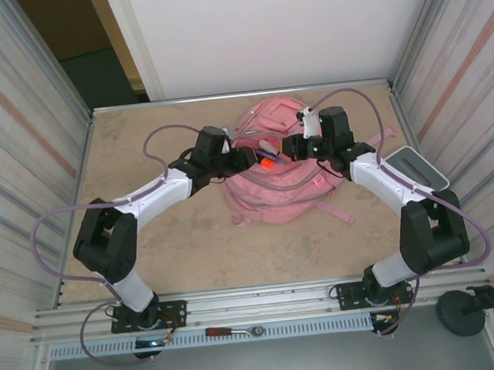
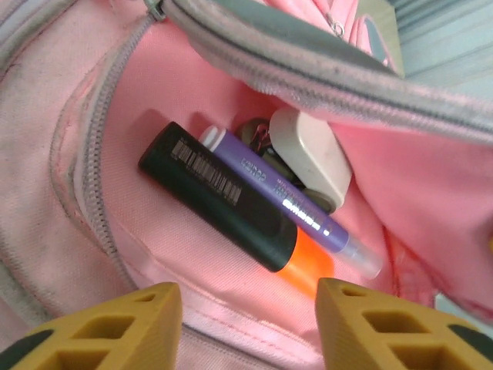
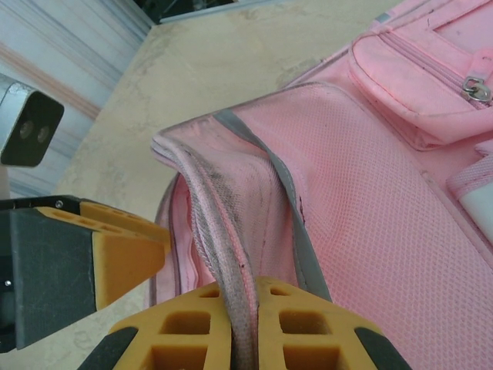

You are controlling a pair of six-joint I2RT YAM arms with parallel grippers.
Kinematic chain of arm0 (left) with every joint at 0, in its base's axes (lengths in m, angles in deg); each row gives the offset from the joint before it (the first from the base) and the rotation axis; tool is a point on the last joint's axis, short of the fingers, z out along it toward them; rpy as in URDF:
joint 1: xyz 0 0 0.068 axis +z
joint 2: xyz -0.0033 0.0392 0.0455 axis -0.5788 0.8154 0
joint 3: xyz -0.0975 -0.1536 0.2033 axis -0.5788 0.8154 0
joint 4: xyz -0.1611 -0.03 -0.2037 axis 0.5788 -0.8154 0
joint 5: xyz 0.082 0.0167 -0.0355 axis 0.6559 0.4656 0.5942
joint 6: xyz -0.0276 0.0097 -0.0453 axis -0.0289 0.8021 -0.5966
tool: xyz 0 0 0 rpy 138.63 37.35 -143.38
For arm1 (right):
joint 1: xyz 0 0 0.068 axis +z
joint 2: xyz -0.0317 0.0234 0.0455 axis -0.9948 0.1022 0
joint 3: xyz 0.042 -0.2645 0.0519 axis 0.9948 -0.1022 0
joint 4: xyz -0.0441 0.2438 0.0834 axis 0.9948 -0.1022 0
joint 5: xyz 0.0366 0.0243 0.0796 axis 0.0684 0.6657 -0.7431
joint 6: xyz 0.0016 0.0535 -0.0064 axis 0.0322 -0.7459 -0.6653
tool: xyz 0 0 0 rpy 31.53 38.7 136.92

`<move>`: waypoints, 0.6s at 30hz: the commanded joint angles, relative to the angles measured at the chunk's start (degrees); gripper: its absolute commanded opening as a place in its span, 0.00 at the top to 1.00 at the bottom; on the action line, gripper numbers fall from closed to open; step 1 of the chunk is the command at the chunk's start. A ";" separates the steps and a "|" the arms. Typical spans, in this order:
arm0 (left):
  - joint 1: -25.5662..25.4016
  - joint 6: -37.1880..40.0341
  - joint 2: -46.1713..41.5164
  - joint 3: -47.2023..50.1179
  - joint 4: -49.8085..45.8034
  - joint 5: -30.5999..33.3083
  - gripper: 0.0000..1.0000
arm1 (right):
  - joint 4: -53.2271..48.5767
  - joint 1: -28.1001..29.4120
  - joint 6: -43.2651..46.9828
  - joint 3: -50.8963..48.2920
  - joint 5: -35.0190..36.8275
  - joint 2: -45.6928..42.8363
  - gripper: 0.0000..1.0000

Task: Pack books, pencil case, and school supplies into a backpack

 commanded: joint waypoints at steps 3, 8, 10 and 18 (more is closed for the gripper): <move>-0.43 4.23 3.60 -6.22 -3.03 -3.67 0.61 | 0.19 -0.45 -1.08 -0.84 -0.35 -0.92 0.97; -0.62 4.25 8.40 -9.94 -4.43 -3.68 0.70 | 0.07 -0.46 -0.99 -1.02 -0.26 -0.89 0.97; -1.03 4.11 9.64 -10.69 -4.31 -3.29 0.72 | 0.07 -0.46 -0.98 -0.93 -0.36 -0.86 0.97; -2.45 3.60 15.78 -16.78 -2.89 -3.12 0.73 | 0.07 -0.56 -0.99 -0.49 -0.65 -0.54 0.97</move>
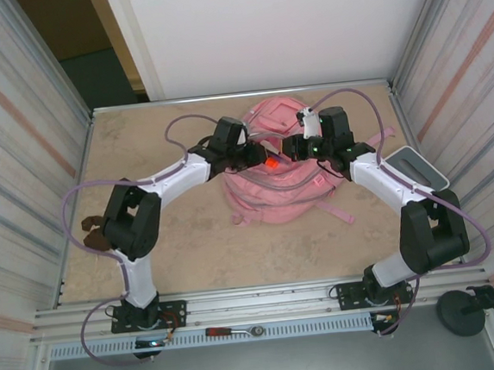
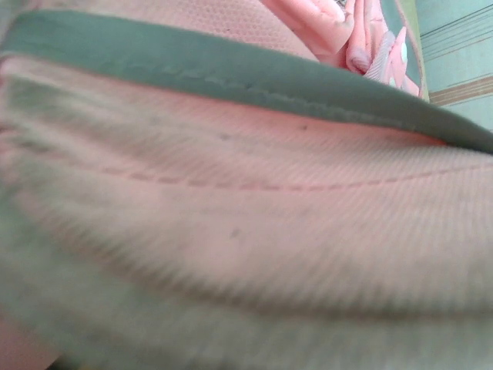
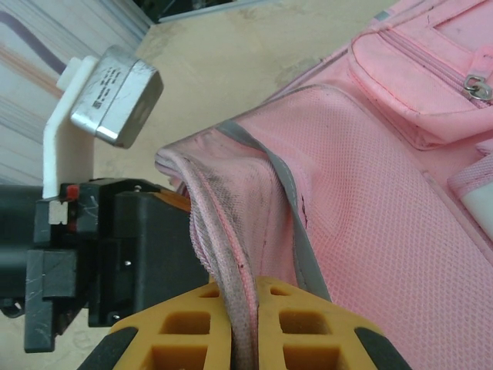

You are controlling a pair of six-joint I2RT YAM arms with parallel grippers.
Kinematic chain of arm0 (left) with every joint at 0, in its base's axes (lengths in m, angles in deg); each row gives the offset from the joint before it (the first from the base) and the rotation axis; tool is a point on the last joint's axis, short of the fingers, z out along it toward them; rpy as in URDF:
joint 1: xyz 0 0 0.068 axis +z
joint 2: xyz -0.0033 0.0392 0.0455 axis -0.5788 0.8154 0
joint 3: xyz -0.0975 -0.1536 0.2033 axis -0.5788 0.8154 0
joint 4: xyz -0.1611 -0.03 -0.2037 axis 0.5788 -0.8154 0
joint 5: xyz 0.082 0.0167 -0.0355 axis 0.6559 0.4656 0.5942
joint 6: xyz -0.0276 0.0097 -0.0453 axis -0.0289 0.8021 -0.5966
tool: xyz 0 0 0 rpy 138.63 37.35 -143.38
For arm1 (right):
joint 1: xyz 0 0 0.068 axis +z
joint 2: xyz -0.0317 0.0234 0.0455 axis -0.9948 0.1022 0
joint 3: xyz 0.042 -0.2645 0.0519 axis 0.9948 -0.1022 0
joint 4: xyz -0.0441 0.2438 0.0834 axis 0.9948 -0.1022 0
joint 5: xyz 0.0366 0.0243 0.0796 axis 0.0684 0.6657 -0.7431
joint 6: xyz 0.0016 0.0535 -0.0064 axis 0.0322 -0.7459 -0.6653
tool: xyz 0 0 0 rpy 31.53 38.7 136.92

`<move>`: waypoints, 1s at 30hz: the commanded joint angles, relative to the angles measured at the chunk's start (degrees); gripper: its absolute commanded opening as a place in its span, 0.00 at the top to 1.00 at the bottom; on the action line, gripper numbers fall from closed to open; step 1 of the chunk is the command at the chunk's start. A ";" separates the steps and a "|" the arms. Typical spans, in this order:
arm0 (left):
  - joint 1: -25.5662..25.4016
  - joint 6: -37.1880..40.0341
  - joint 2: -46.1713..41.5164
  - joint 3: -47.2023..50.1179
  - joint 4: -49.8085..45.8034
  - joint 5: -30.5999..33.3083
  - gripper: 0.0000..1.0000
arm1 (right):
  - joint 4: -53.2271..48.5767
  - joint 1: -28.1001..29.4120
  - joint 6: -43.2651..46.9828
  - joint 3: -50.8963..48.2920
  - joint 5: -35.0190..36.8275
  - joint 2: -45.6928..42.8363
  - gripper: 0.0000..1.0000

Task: Pack books, pencil case, and school supplies into a backpack

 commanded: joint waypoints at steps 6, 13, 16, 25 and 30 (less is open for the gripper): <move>-1.71 2.30 2.81 -7.21 -0.65 -1.49 0.68 | -0.61 -0.67 -0.41 -0.69 -0.48 -0.66 0.97; -1.40 5.72 -9.15 4.10 -0.27 0.46 0.48 | -1.12 -0.89 -0.11 -3.18 -0.46 -2.40 0.90; -0.30 7.00 -15.58 10.58 -0.30 -0.83 0.42 | -1.16 -0.34 -0.37 -5.27 -0.31 -3.80 0.80; 6.24 13.90 -28.28 17.39 -2.86 4.39 0.32 | -5.26 1.27 0.53 -12.07 -1.42 -13.79 0.56; 6.35 19.48 -20.39 7.16 -6.63 6.70 0.31 | -2.00 -0.67 -2.32 -12.84 0.83 -16.28 0.54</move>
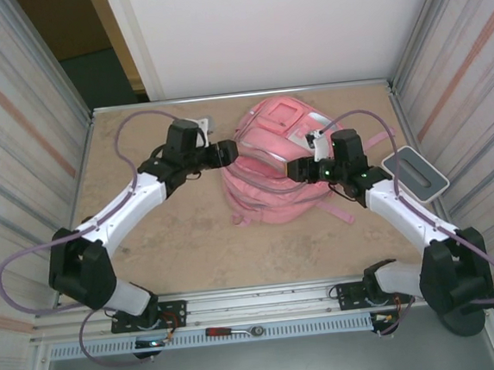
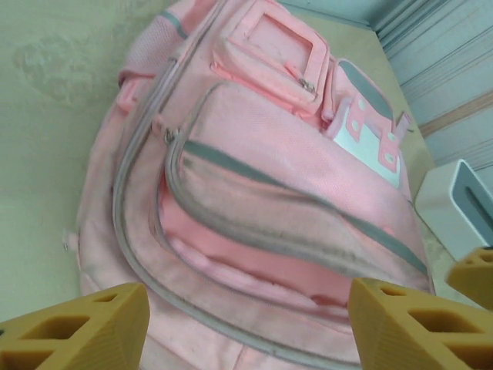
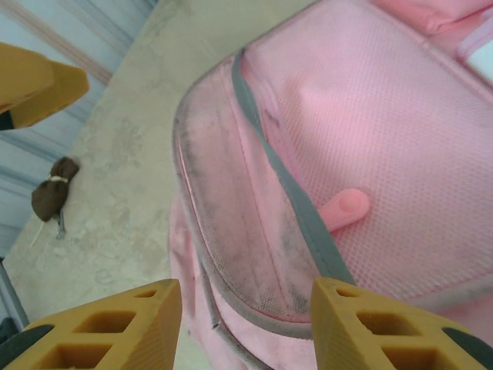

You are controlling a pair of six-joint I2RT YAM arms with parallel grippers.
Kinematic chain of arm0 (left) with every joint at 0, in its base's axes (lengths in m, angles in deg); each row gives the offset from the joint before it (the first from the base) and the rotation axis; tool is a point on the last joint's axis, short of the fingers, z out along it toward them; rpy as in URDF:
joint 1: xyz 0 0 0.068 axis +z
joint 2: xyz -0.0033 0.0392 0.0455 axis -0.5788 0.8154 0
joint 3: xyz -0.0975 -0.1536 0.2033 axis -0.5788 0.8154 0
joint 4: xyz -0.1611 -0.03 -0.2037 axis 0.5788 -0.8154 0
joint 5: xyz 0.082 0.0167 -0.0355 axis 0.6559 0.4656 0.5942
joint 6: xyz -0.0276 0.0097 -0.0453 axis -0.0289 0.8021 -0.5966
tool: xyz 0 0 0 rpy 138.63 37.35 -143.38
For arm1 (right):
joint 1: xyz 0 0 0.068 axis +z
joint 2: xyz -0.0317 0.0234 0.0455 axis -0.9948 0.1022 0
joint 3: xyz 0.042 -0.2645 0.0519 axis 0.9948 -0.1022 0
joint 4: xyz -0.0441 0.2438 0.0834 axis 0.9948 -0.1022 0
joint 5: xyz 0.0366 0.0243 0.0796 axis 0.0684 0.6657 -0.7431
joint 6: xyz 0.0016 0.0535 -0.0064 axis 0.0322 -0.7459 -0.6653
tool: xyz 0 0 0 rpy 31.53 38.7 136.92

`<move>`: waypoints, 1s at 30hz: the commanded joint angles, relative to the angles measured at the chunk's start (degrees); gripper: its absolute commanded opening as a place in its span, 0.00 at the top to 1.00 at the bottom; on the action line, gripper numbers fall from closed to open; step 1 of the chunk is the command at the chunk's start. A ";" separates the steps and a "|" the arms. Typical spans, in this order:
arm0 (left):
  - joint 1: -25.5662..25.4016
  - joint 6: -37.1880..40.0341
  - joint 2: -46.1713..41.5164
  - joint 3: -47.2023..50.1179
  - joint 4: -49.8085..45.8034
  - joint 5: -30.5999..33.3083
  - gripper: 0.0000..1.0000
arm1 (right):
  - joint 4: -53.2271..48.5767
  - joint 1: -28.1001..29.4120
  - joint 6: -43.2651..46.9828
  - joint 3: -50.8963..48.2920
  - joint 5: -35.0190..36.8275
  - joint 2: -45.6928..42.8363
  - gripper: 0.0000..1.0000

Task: Pack books, pencil case, and school supplies into a backpack

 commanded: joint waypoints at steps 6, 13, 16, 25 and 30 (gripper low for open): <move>-0.56 10.35 20.82 -22.42 -11.72 0.77 0.34 | 2.15 3.07 -3.68 6.34 1.32 8.99 0.62; -2.45 14.62 25.65 -20.47 -15.10 6.39 0.34 | -3.81 2.44 0.00 1.32 5.45 8.50 0.68; -2.07 14.90 22.48 -17.72 -12.73 8.90 0.30 | -3.99 0.03 -0.05 -0.85 5.26 2.97 0.65; 5.41 3.78 26.35 -15.59 -3.99 -13.67 0.24 | 6.55 -5.65 -10.56 -4.82 3.89 3.84 0.49; 5.44 2.59 32.64 -19.19 -3.46 -24.40 0.24 | 8.77 -5.65 -11.99 1.59 0.57 13.04 0.48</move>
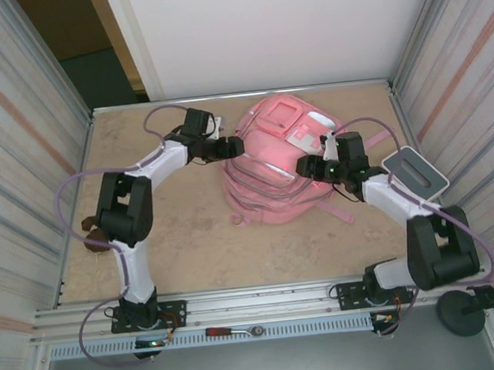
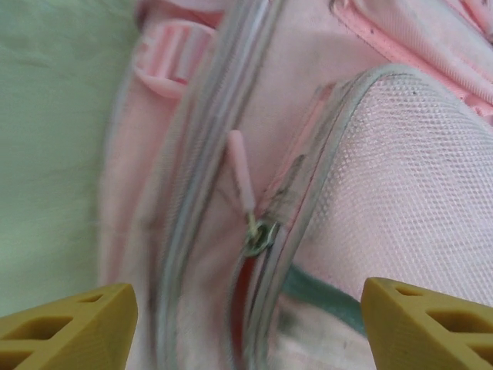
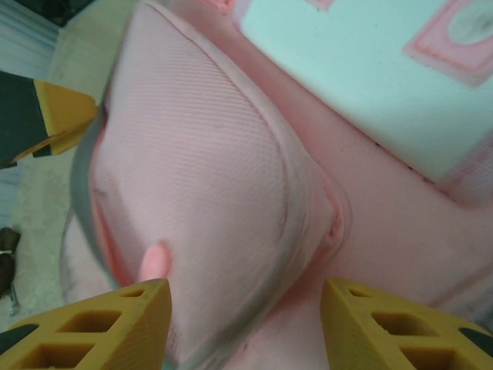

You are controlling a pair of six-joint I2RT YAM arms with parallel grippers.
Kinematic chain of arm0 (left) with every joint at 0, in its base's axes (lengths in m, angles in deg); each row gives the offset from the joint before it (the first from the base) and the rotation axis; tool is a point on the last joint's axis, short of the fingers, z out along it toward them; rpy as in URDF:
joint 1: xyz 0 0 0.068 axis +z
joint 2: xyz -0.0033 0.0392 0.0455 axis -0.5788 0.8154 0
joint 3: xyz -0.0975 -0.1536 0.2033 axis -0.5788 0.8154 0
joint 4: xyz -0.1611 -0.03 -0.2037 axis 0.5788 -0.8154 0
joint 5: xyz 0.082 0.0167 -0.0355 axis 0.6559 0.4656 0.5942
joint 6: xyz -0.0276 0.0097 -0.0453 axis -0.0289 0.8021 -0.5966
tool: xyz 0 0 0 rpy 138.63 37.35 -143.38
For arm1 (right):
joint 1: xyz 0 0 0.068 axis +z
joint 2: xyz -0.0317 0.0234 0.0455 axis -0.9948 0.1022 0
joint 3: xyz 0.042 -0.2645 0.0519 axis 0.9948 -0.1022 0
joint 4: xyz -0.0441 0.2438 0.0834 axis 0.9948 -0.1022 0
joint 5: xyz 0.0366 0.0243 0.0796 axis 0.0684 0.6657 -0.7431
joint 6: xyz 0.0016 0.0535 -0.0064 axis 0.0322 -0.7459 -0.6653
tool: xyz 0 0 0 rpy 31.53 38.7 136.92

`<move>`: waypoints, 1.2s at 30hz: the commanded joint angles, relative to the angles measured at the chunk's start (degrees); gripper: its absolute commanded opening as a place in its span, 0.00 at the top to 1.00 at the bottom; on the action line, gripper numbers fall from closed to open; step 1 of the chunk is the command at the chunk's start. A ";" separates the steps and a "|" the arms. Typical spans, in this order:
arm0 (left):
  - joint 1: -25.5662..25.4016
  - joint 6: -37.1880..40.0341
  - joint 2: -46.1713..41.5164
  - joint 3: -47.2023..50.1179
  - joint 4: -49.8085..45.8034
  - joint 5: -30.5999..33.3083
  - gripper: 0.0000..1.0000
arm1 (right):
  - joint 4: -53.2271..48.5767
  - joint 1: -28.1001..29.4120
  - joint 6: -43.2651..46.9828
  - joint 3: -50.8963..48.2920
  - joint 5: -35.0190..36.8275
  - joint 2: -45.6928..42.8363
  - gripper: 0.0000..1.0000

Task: Pack books, pencil case, and school supplies into a backpack

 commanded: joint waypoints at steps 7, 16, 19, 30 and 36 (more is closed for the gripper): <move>-3.23 -3.42 -1.13 8.90 7.55 -13.36 0.33 | -0.26 -0.12 0.84 9.29 -3.22 8.90 0.49; -13.47 -10.44 -12.21 27.93 21.70 -9.64 0.34 | -4.98 0.35 5.87 18.24 -8.74 18.36 0.51; -18.70 -11.53 -14.16 28.59 22.36 -5.88 0.33 | -5.94 1.32 6.13 22.64 -10.33 22.36 0.51; -29.12 -2.30 -19.47 21.84 6.27 5.67 0.29 | -20.97 1.24 12.23 44.67 -5.99 33.88 0.48; -28.72 4.04 -29.53 24.47 -0.58 16.73 0.26 | -24.71 -0.47 15.05 45.24 0.47 28.19 0.46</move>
